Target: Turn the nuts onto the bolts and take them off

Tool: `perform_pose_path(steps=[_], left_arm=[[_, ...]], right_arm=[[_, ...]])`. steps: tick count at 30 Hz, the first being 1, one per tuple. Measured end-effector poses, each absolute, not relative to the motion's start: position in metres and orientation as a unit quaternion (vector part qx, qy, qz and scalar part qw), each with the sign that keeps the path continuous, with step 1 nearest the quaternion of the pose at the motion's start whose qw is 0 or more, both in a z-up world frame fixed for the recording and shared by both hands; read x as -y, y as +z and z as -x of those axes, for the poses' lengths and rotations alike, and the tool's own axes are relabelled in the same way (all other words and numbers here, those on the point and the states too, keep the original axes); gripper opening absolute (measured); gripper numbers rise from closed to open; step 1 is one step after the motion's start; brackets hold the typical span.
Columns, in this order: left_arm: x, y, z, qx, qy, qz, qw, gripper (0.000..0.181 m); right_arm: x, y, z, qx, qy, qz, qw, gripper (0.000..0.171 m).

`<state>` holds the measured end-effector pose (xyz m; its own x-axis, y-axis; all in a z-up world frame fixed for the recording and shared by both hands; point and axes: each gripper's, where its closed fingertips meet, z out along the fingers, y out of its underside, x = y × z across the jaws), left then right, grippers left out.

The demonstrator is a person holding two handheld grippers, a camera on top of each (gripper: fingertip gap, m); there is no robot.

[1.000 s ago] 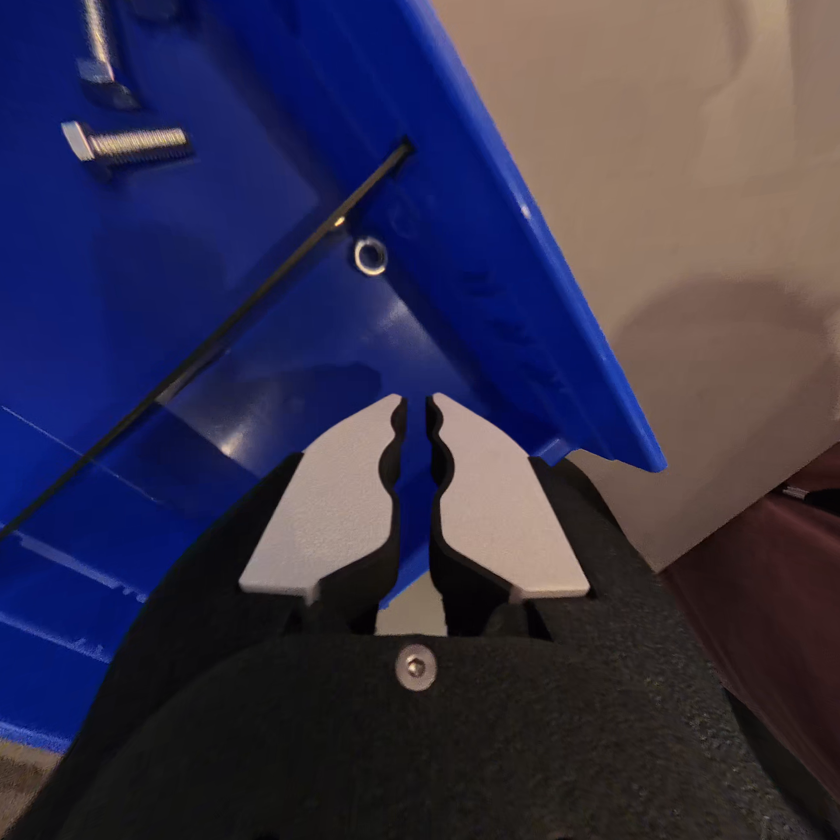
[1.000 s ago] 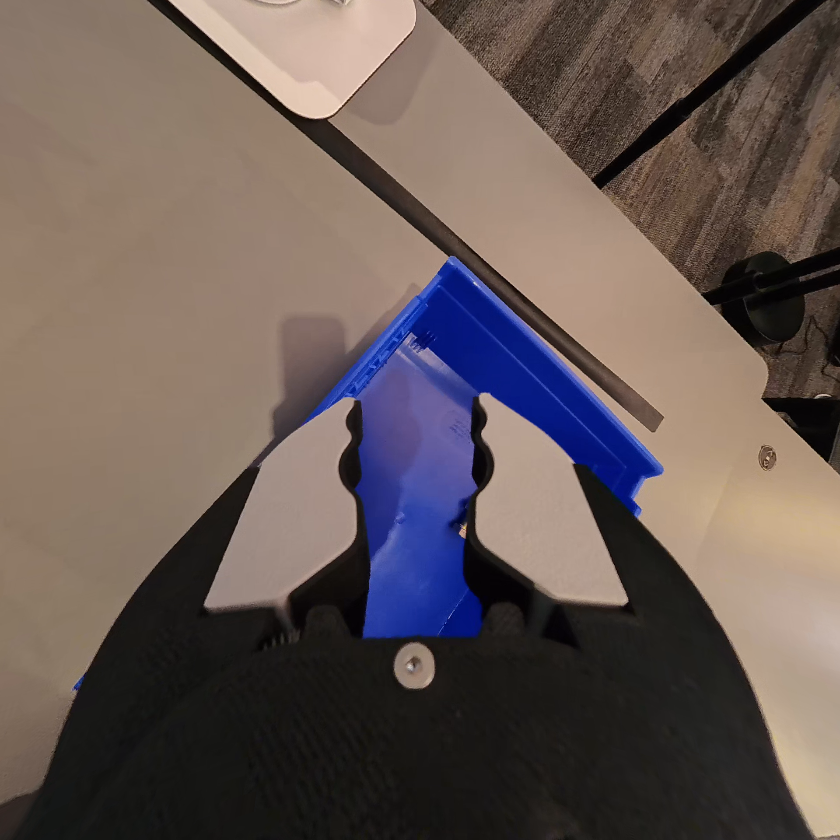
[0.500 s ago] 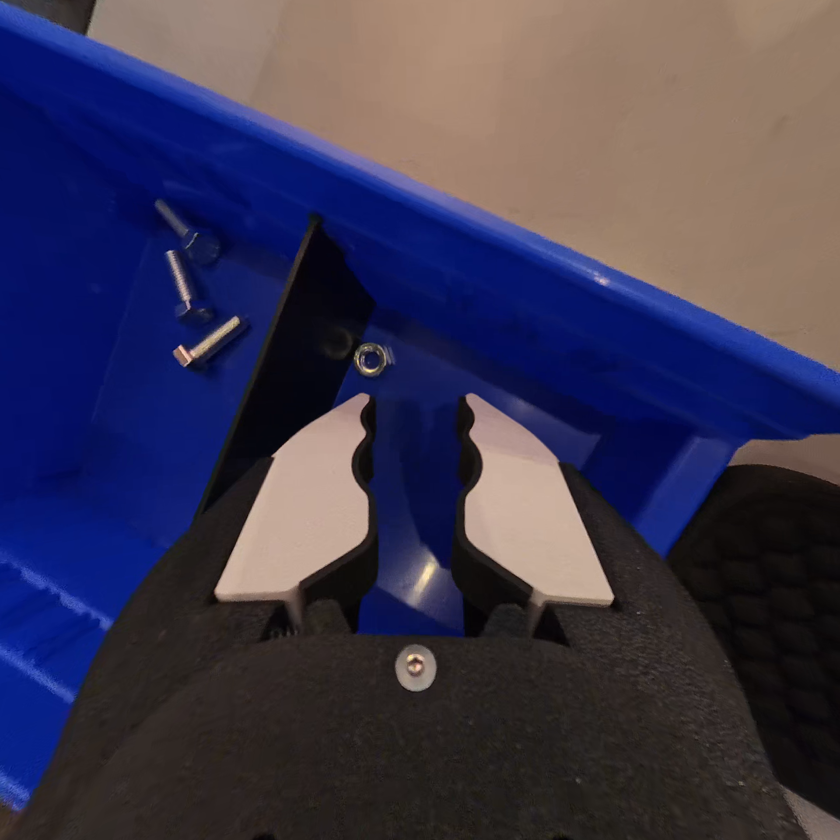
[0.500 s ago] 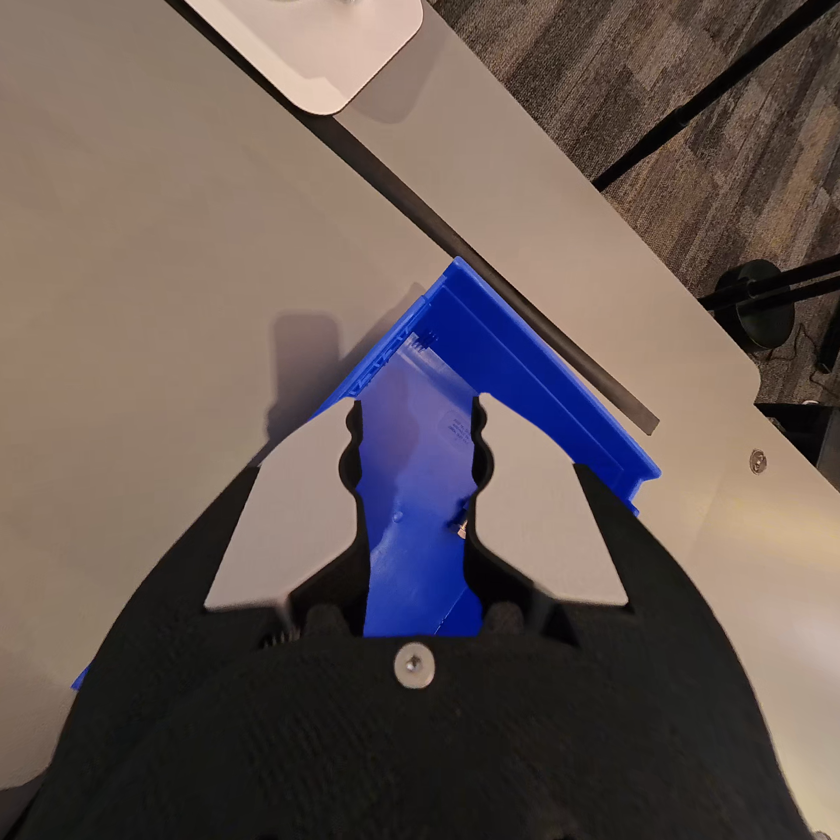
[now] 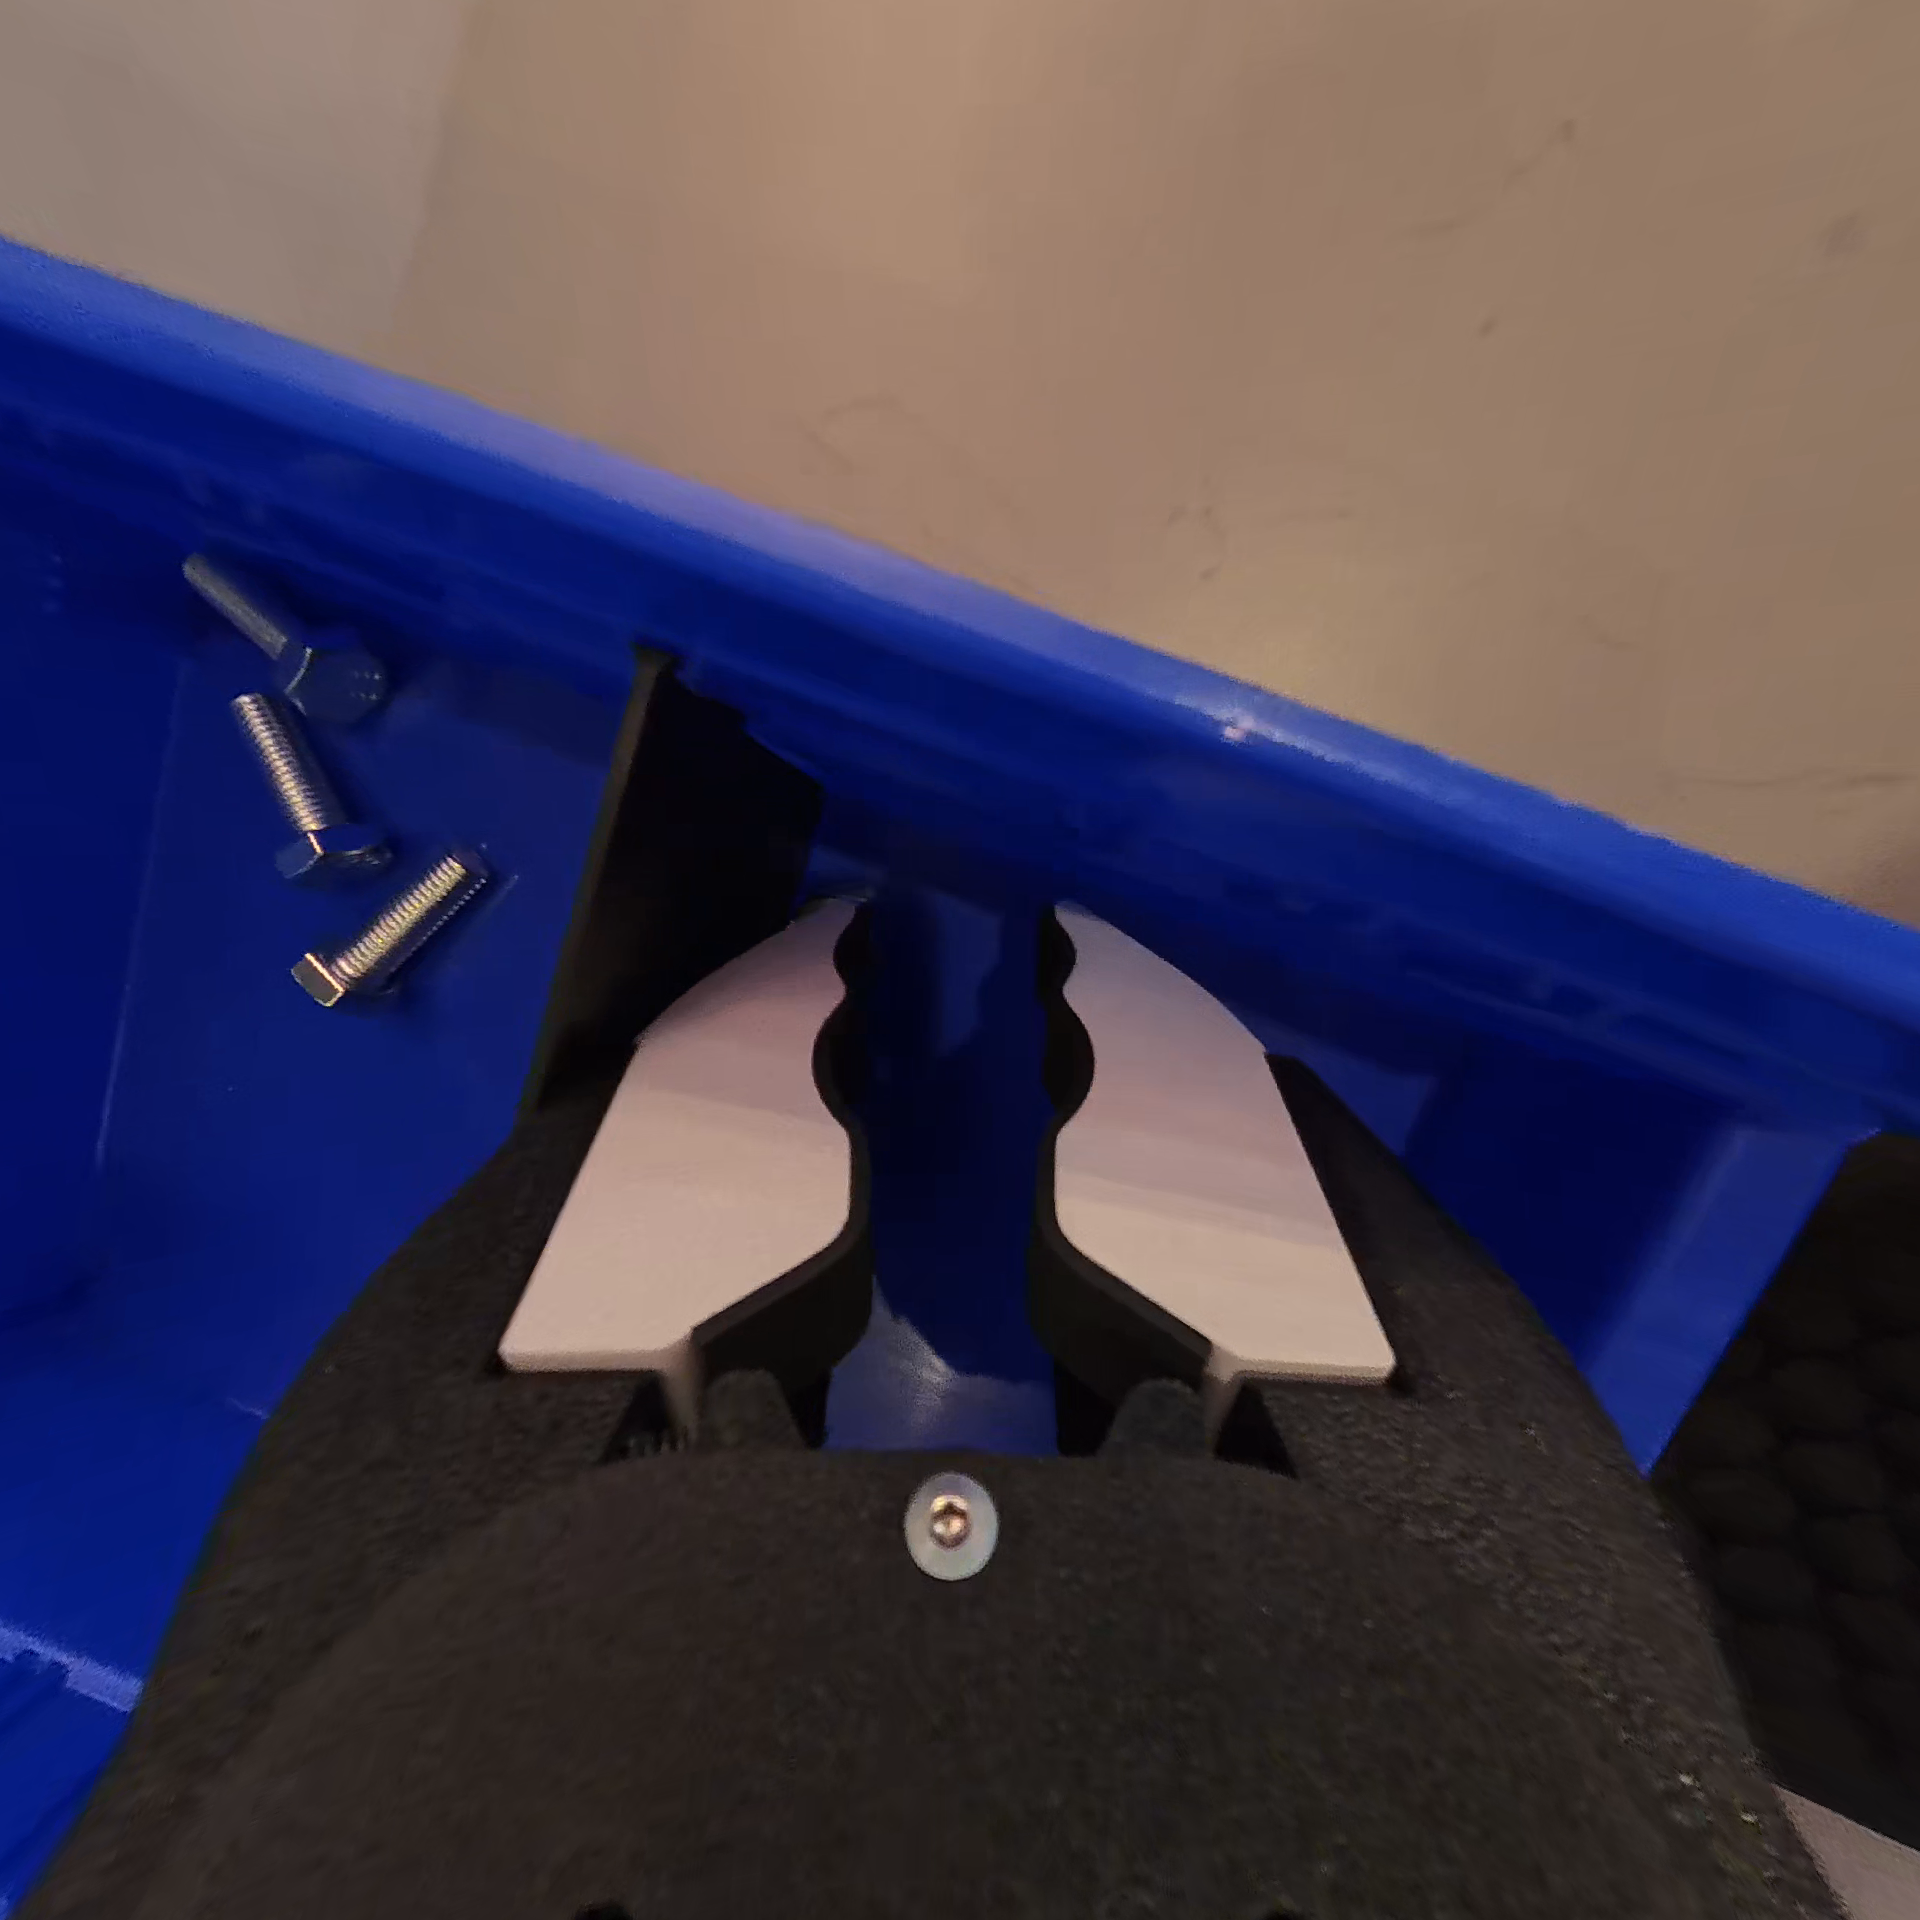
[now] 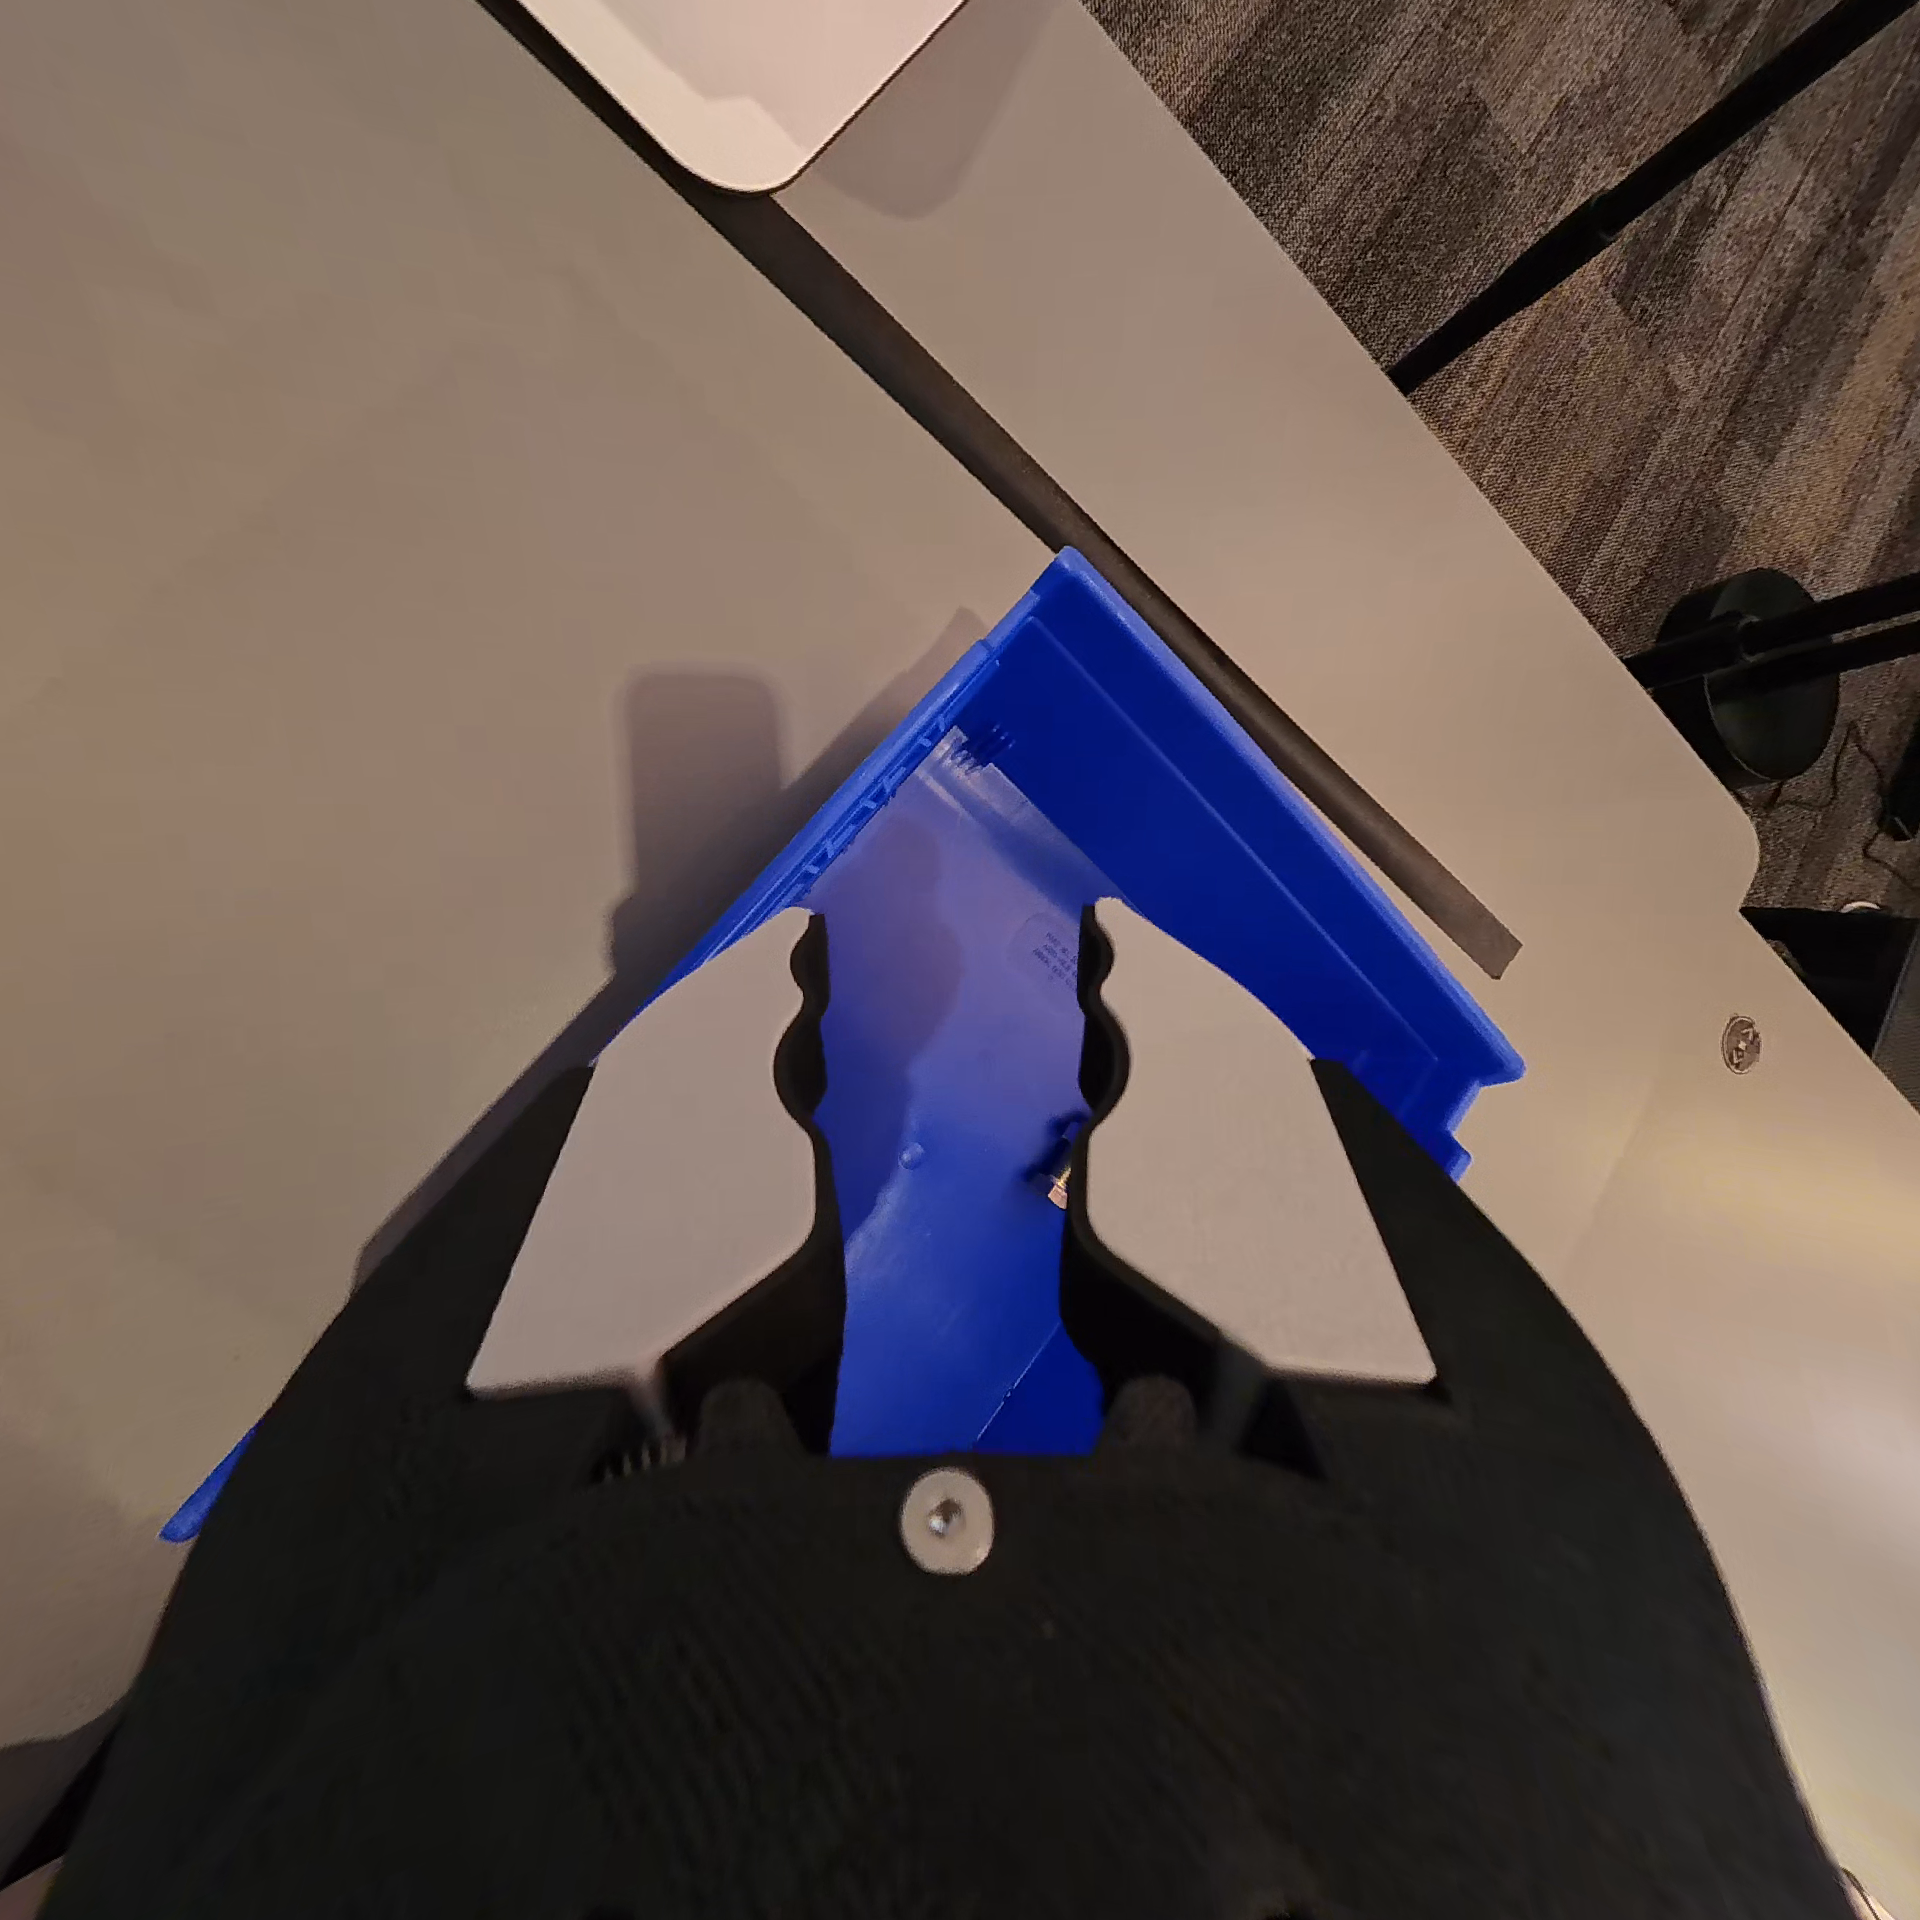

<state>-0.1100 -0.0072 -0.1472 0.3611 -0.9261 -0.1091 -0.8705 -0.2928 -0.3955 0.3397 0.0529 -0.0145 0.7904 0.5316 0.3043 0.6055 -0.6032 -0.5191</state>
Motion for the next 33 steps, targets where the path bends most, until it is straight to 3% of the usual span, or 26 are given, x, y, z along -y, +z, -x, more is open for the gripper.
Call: perform_pose_path(steps=[7,22,26,33], left_arm=[[0.005,-0.143,0.114,-0.557,-0.053,0.801,0.212,0.031],[0.032,-0.152,0.125,-0.550,-0.065,0.819,0.152,0.033],[0.029,-0.143,0.131,-0.546,-0.053,0.817,0.177,0.033],[0.015,-0.147,0.132,-0.456,-0.094,0.871,0.157,0.032]], right_arm=[[-0.051,-0.016,-0.337,0.326,-0.057,0.893,0.306,0.047],[-0.047,-0.018,-0.338,0.329,-0.052,0.895,0.298,0.048],[-0.048,-0.018,-0.337,0.330,-0.052,0.894,0.298,0.048],[-0.046,-0.019,-0.340,0.329,-0.057,0.895,0.294,0.048]])
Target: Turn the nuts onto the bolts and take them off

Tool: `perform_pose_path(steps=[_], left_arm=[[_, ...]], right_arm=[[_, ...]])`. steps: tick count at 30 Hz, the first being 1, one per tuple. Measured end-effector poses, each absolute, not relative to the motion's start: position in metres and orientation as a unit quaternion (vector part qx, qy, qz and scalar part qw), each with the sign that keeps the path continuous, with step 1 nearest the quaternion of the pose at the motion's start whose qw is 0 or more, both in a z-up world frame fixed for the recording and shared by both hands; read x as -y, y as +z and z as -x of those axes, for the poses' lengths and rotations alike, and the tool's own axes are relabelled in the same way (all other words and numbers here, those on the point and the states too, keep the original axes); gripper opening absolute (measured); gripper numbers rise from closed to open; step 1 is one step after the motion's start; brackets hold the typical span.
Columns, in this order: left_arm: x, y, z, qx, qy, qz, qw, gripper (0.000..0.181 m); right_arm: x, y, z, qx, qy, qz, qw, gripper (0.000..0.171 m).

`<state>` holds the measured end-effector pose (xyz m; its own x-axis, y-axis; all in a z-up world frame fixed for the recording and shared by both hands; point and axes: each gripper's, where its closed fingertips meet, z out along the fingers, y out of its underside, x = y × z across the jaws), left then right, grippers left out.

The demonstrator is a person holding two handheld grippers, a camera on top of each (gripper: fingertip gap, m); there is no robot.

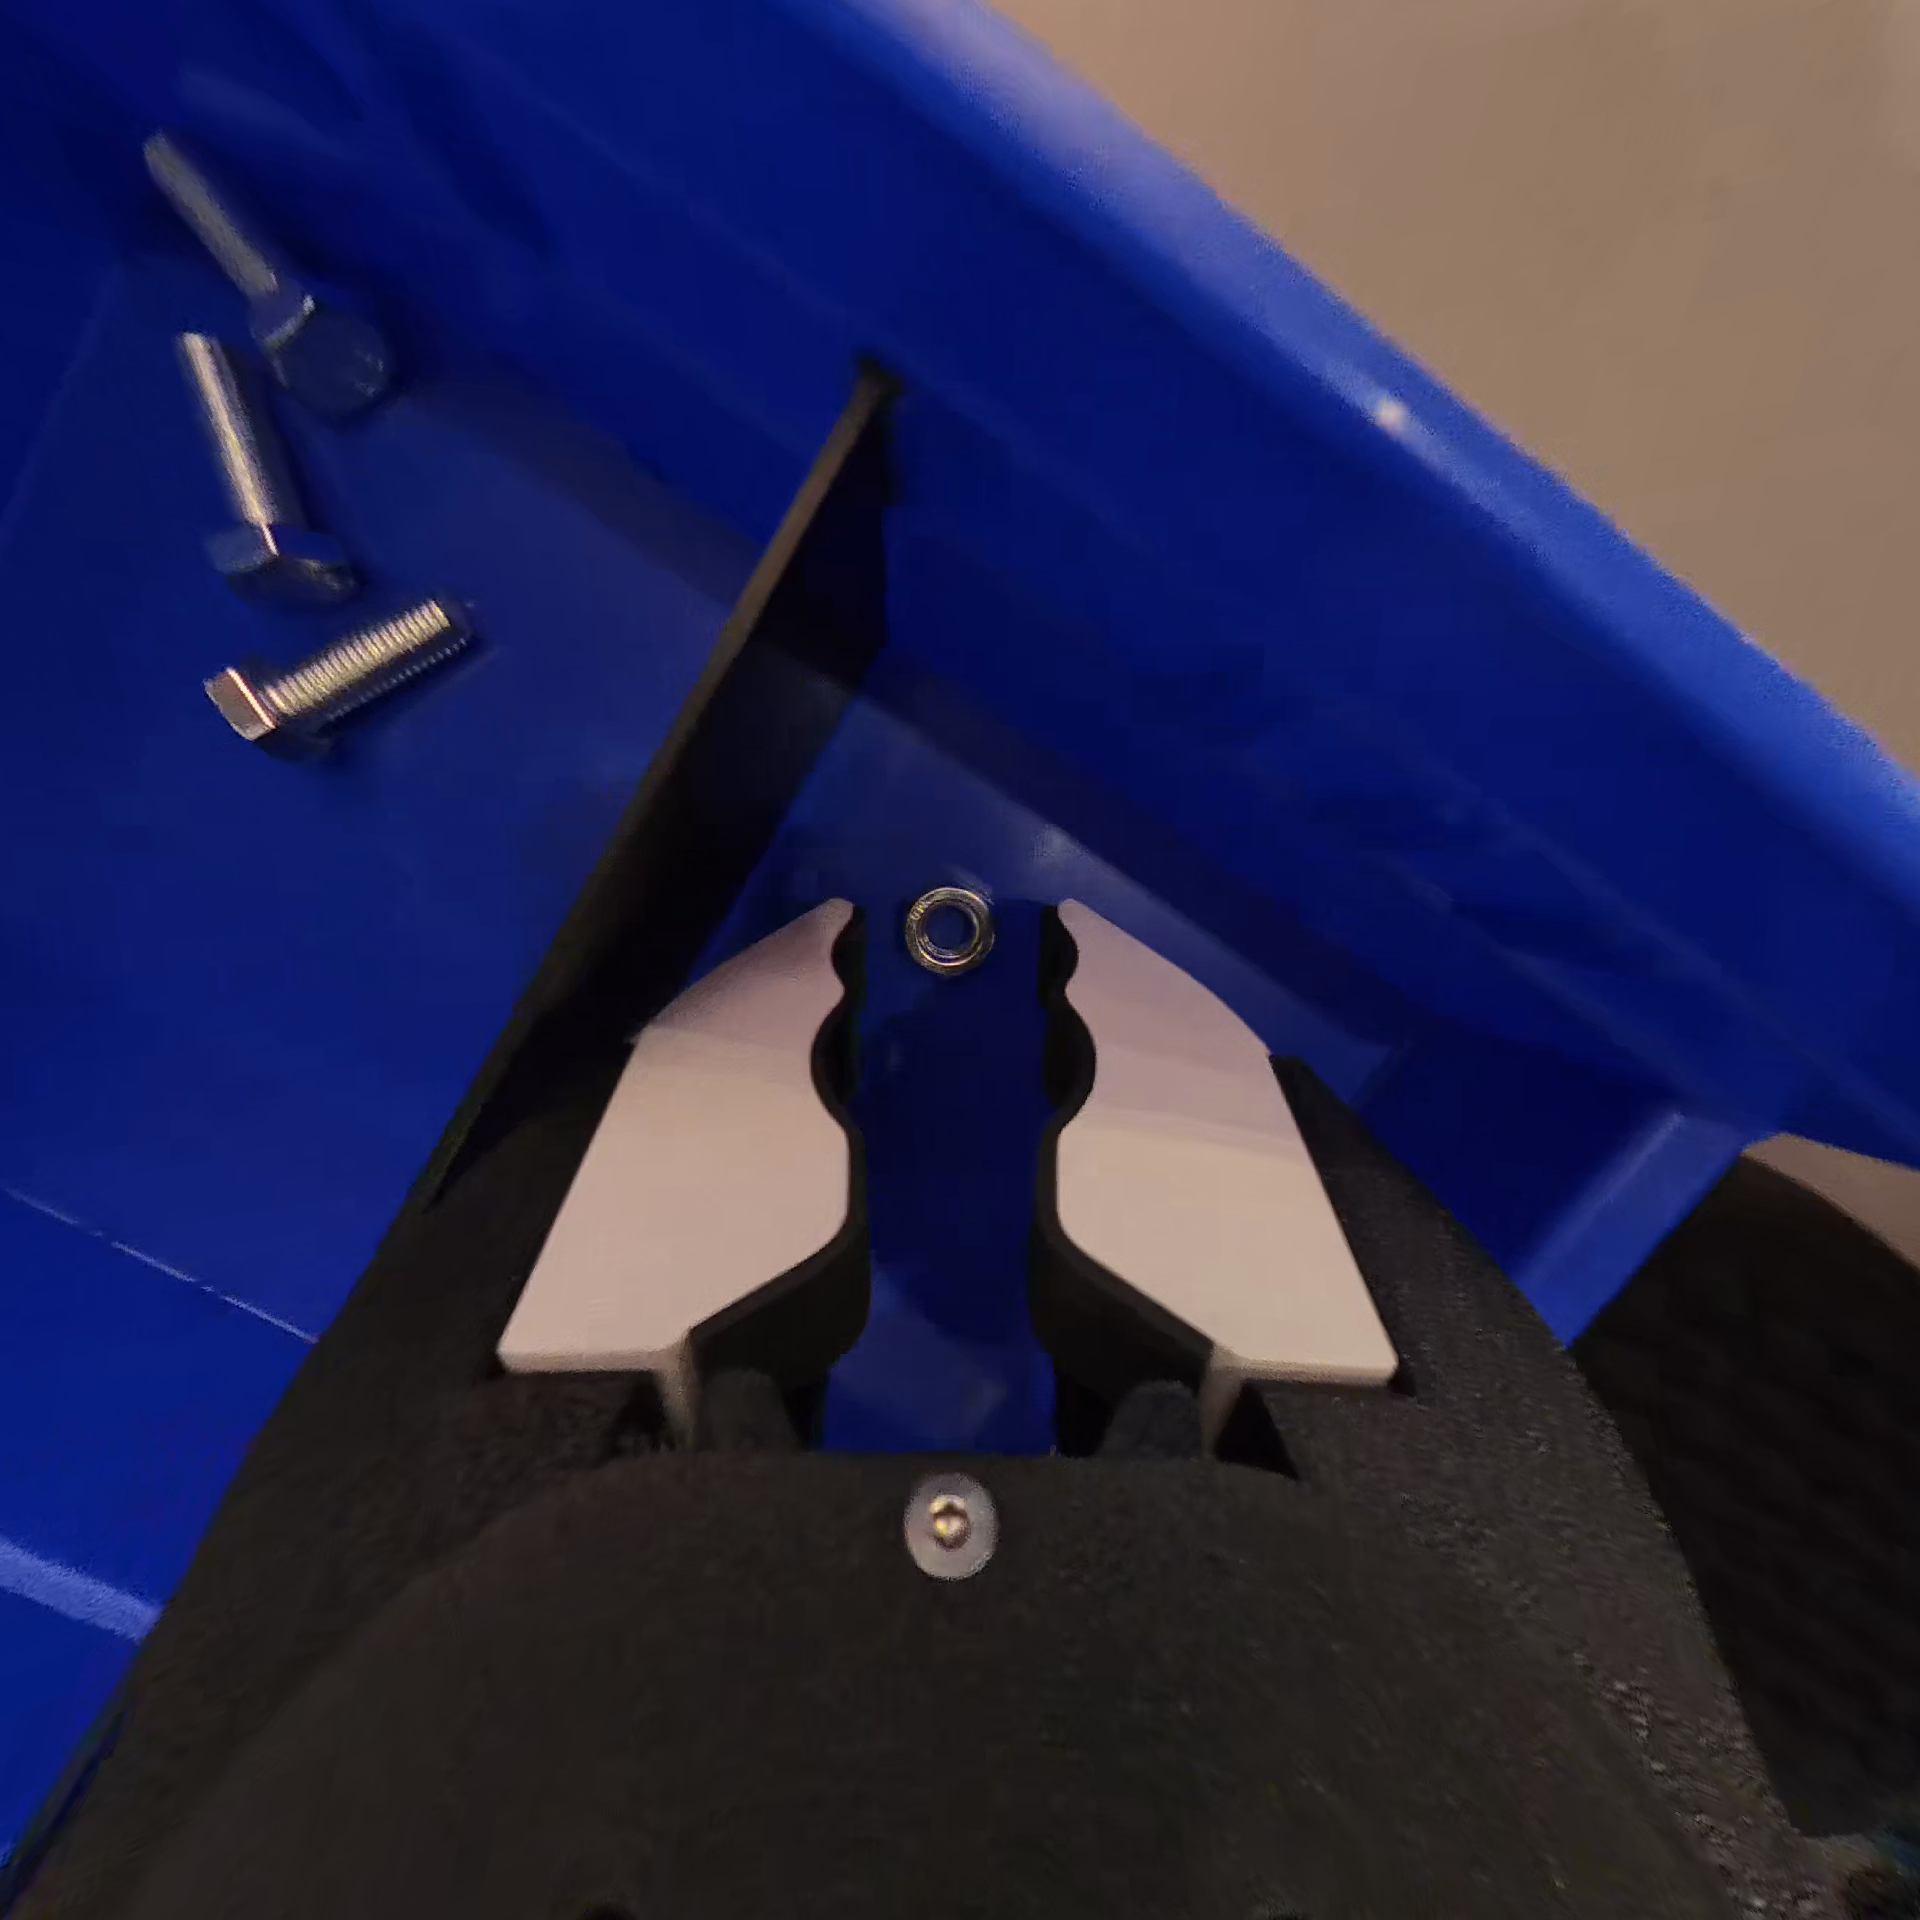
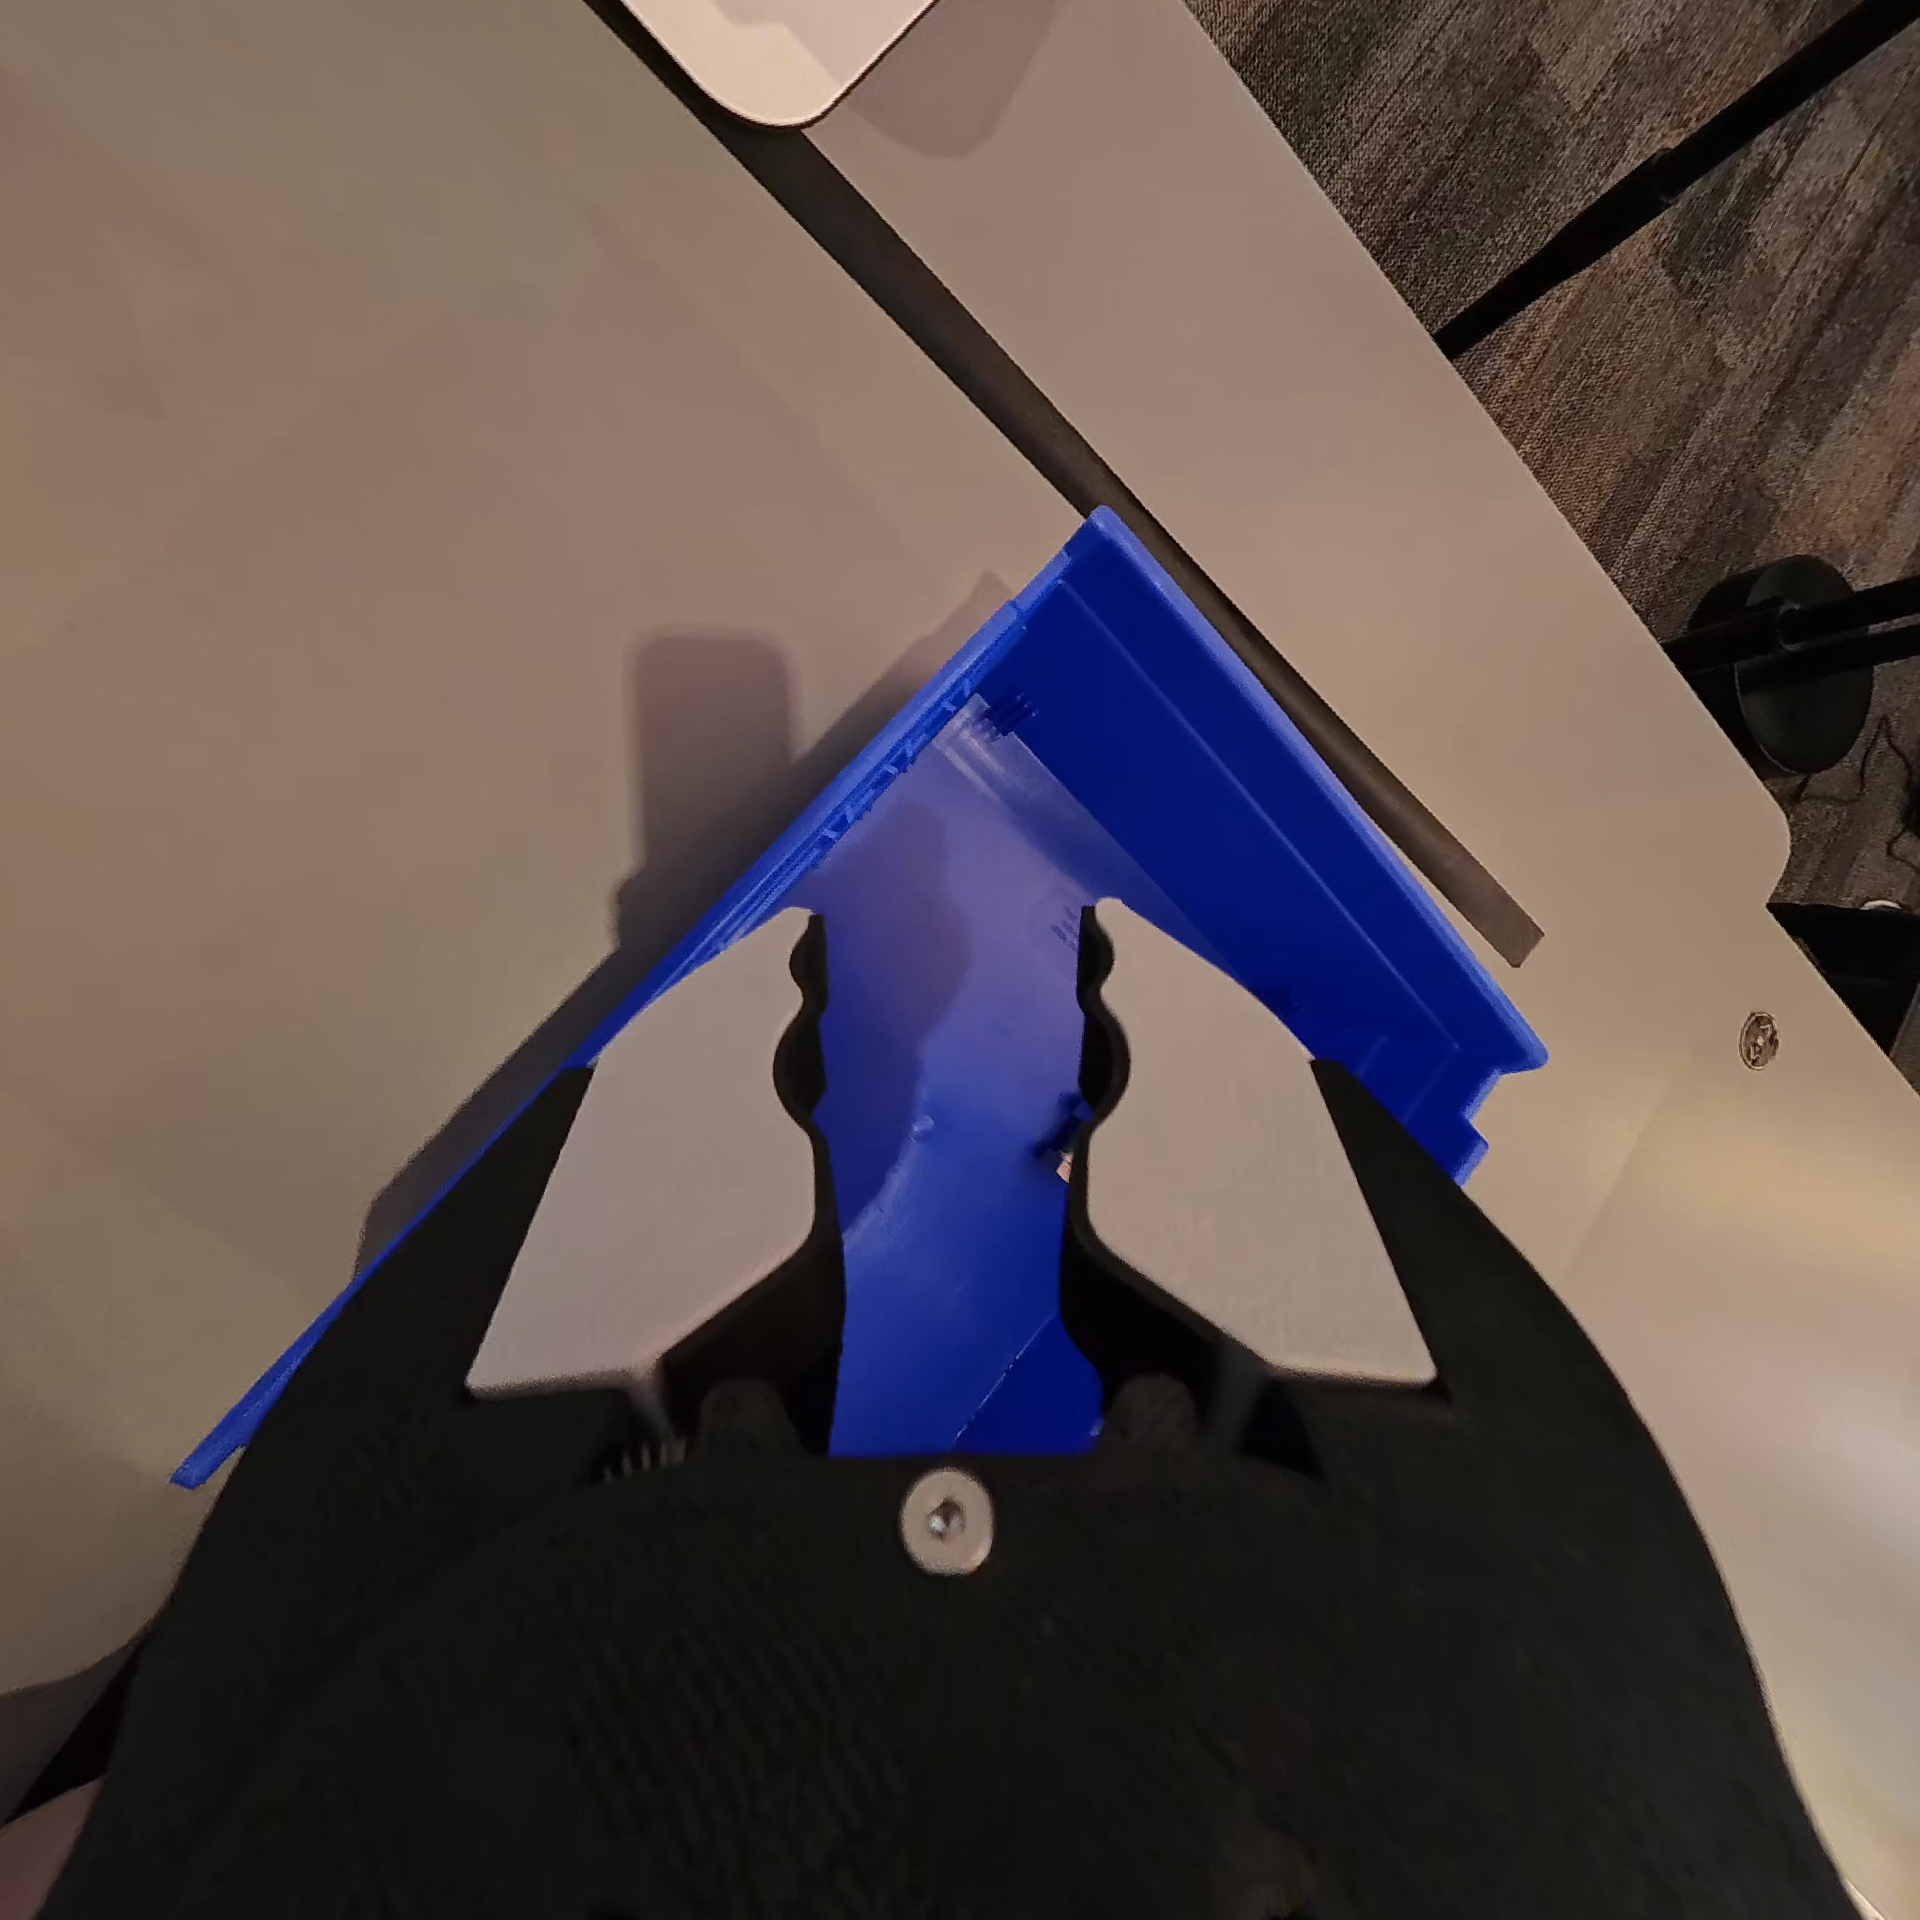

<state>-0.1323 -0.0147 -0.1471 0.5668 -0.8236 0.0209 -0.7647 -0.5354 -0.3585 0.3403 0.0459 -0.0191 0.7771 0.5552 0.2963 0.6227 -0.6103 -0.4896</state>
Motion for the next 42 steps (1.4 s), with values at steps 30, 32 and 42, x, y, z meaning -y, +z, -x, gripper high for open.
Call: perform_pose_path(steps=[30,32,42], left_arm=[[0.053,-0.083,-0.098,-0.590,-0.186,0.761,0.195,0.017],[0.046,-0.117,-0.112,-0.602,-0.168,0.764,0.162,0.017],[0.031,-0.157,-0.118,-0.627,-0.100,0.763,0.119,0.017]], right_arm=[[-0.036,0.003,-0.333,0.345,-0.045,0.876,0.335,0.047],[-0.035,0.001,-0.333,0.351,-0.046,0.875,0.330,0.046],[-0.037,0.002,-0.331,0.355,-0.035,0.873,0.333,0.046]])
